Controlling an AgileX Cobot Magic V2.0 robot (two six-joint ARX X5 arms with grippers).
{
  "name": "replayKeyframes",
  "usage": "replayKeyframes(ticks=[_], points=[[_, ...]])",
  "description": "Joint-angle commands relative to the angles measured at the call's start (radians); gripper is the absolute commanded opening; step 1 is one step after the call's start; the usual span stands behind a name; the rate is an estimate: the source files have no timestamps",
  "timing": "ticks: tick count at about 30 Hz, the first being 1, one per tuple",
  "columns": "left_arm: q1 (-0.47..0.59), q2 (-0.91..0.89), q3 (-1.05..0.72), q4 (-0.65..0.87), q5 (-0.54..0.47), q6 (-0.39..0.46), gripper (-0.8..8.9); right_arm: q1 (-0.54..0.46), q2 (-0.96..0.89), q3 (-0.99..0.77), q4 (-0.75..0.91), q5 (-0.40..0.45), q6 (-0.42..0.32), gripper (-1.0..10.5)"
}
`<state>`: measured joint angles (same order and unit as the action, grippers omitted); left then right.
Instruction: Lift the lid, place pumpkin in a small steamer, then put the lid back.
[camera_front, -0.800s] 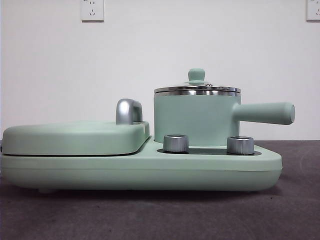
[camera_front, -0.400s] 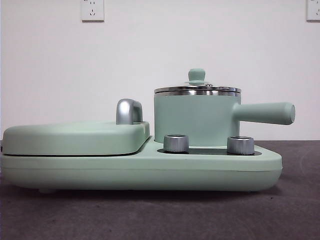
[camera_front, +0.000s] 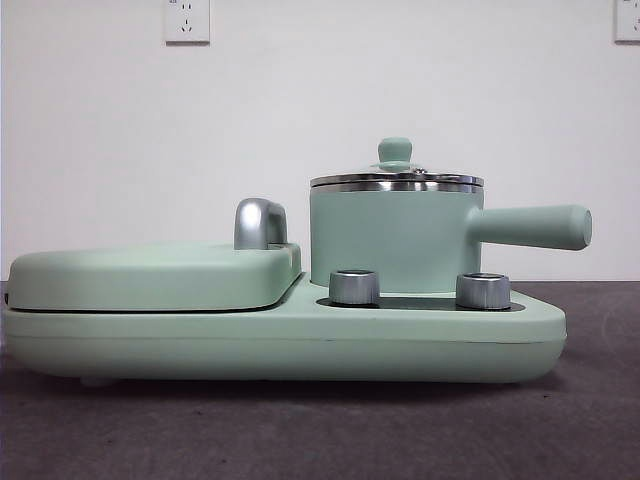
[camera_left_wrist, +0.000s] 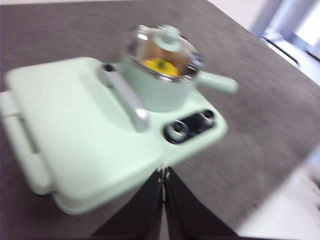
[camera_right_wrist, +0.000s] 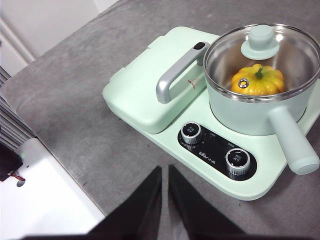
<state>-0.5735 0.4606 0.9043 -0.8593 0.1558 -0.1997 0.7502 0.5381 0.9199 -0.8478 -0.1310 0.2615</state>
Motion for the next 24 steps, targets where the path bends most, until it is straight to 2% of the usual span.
replayKeyframes(ticks=[1,6,10,16,24], points=[[0.084,-0.04,-0.099,0.118,-0.002,0.0,0.06,0.009,0.002,0.009,0.01,0.0,-0.008,0.2],[0.257,-0.193,-0.359,0.375,-0.002,0.046,0.06,0.009,0.002,0.009,0.01,0.0,-0.008,0.2],[0.379,-0.312,-0.56,0.491,-0.002,0.116,0.06,0.009,0.002,0.009,0.01,0.0,-0.008,0.2],[0.491,-0.434,-0.755,0.516,-0.023,0.1,0.06,0.009,0.002,0.009,0.01,0.0,-0.008,0.2],[0.567,-0.458,-0.83,0.547,-0.136,0.1,0.06,0.009,0.002,0.009,0.01,0.0,-0.008,0.2]])
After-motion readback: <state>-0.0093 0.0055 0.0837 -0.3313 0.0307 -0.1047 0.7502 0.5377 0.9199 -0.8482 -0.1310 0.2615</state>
